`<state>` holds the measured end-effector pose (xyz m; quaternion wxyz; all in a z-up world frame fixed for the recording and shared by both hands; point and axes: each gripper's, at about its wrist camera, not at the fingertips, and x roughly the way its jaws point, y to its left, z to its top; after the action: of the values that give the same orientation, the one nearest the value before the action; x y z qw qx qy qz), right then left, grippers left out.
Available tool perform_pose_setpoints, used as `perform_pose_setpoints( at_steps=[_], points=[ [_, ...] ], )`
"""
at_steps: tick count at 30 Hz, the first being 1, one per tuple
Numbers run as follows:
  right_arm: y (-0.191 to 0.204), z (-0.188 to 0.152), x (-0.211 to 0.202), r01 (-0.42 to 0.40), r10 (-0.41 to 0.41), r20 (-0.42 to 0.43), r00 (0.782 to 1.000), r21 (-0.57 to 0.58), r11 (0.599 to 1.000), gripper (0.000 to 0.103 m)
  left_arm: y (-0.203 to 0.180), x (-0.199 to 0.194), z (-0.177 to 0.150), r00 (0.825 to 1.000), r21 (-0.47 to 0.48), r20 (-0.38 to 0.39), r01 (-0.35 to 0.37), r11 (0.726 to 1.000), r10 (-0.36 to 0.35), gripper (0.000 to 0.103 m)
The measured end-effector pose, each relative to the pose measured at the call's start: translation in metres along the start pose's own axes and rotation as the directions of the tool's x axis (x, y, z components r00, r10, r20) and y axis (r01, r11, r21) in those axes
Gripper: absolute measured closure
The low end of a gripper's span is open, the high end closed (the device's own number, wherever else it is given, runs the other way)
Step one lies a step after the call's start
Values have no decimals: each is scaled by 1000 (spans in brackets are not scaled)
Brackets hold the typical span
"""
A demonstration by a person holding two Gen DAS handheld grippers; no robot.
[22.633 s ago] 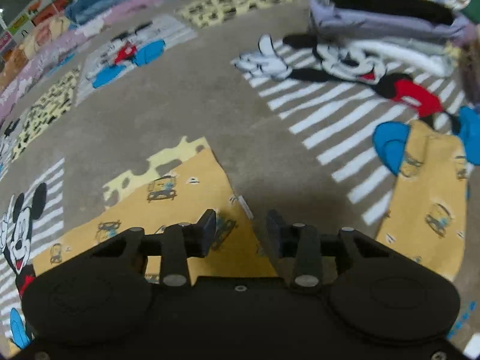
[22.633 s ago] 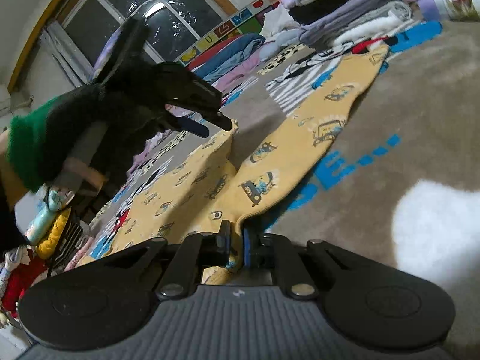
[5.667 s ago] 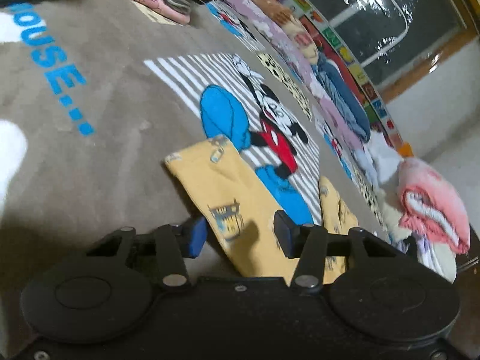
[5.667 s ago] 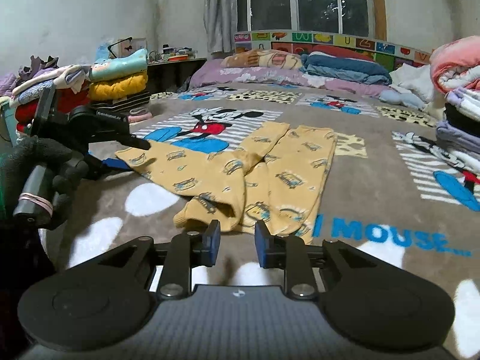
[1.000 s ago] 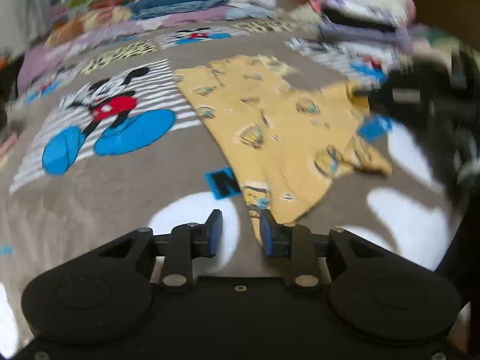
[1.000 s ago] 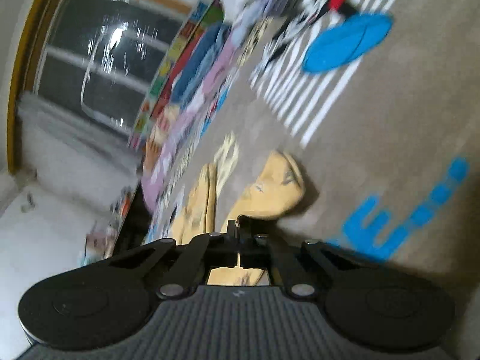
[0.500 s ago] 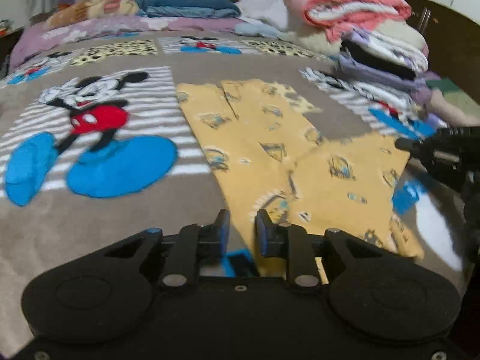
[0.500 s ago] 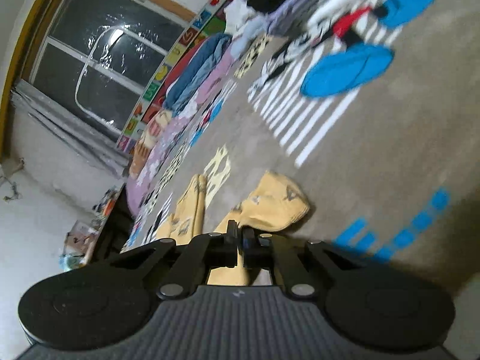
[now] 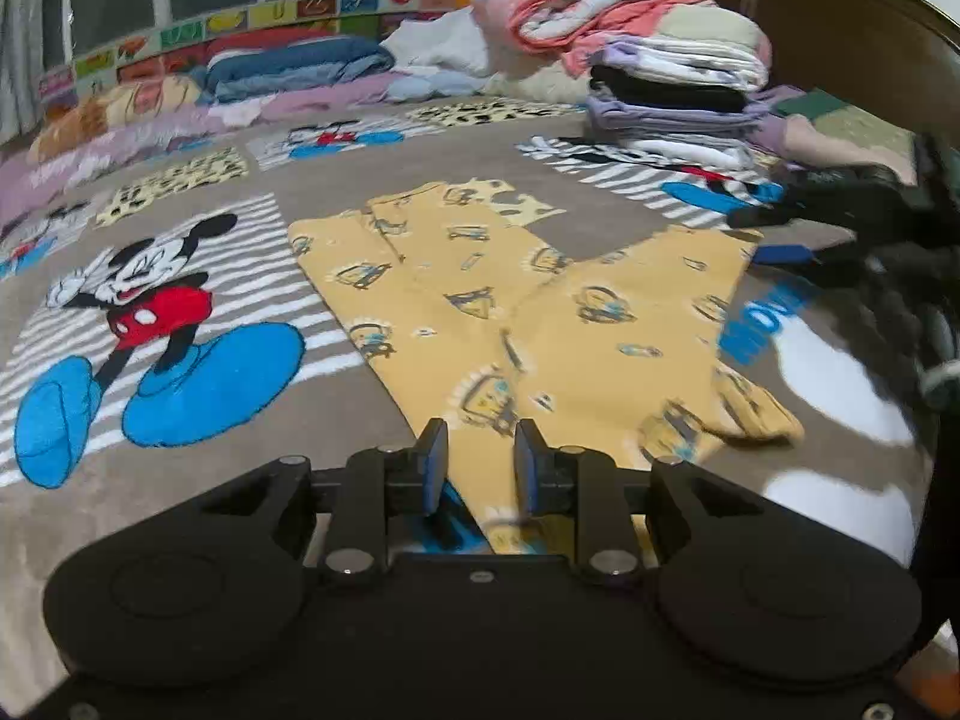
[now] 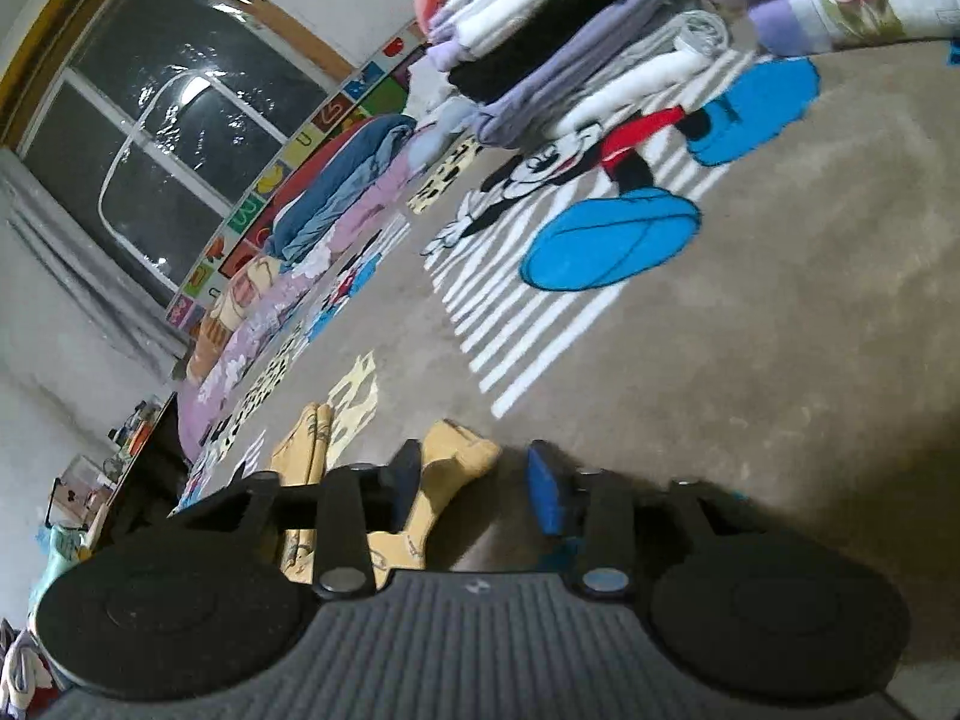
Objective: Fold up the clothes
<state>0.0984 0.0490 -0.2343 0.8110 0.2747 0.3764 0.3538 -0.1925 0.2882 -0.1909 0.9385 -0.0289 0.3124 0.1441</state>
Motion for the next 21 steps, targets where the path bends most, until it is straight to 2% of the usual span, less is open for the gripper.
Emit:
perform_pose_setpoints(
  at_steps=[3, 5, 8, 10, 11, 12, 13, 21],
  points=[
    [4, -2, 4, 7, -7, 3, 1000, -28, 1000, 56, -6, -1, -4, 1000, 33, -10, 11, 999, -11, 81],
    [5, -3, 5, 5, -4, 13, 1000, -34, 999, 57, -4, 2, -5, 1000, 22, -17, 15, 1000, -15, 81],
    [4, -5, 7, -3, 3, 10, 1000, -43, 999, 68, -1, 0, -2, 1000, -1, 0, 20, 1000, -20, 78],
    [1, -5, 10, -16, 16, -12, 1000, -34, 999, 90, -2, -6, -1, 998, -10, 28, 48, 999, -47, 73],
    [0, -6, 11, -20, 20, -19, 1000, -31, 999, 92, -3, -8, -1, 997, -12, 40, 65, 998, -65, 69],
    [0, -6, 11, -20, 20, -18, 1000, -32, 999, 93, -5, -10, -1, 996, -5, 52, 78, 997, -77, 60],
    [1, -7, 11, -23, 23, -13, 1000, -37, 999, 96, -9, -11, -1, 995, 8, 58, 87, 996, -87, 58],
    [8, -3, -1, -66, 67, 24, 997, -21, 998, 96, -30, -8, -4, 992, 119, 28, 116, 986, -120, 58]
  ],
)
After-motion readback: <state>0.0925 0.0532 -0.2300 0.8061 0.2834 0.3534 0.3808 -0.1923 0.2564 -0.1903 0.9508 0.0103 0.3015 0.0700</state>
